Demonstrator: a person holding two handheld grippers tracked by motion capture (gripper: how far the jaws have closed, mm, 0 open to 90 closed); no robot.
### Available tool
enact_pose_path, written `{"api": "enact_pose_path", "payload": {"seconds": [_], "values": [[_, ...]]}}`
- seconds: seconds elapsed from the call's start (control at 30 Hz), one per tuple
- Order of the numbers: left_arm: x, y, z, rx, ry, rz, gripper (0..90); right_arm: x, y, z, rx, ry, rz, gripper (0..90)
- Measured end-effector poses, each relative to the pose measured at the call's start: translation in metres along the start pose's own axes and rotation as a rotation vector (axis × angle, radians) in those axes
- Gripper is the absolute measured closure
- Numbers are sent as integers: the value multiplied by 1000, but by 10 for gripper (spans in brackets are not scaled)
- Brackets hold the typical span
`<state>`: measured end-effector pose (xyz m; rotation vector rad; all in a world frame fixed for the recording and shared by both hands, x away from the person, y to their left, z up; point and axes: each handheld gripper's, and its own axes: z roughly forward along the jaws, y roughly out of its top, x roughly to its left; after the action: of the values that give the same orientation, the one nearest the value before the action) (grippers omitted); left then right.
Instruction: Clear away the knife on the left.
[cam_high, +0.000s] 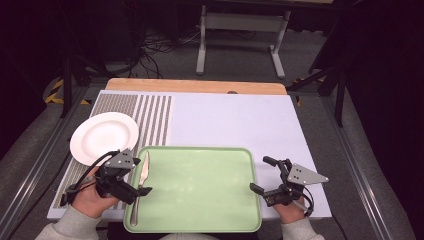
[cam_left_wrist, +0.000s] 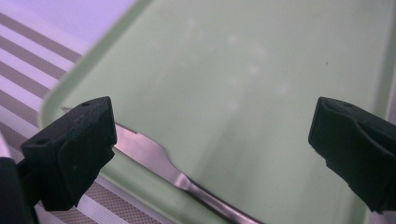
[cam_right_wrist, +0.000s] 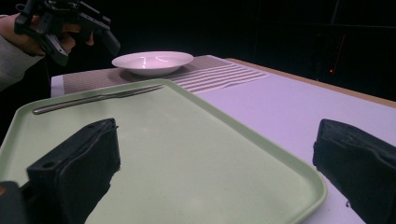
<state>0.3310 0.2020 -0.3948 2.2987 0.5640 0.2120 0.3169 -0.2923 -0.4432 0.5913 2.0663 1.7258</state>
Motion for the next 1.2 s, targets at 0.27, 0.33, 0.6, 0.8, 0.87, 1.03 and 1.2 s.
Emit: {"api": "enact_pose_path", "payload": {"seconds": [0.27,0.33,0.6,0.8,0.87,1.03,1.2], "values": [[-4,-6,-9,-108,4,35,11,0,0,0,-1,-1,-1,15],[-4,-9,-12,-155,-5,34,4,0,0,0,-2,-1,-1,15],[0,-31,-16,-305,27,40,5,0,0,-1,-3,-1,1,15],[4,-53,-15,-408,31,25,4,0,0,-1,-3,0,2,15],[5,-61,-16,-434,26,14,6,0,0,0,-3,-1,2,15],[8,-80,-16,-508,30,0,6,0,0,0,-1,-2,2,15],[11,-94,-15,-565,22,-38,6,0,0,0,0,-3,4,15]]}}
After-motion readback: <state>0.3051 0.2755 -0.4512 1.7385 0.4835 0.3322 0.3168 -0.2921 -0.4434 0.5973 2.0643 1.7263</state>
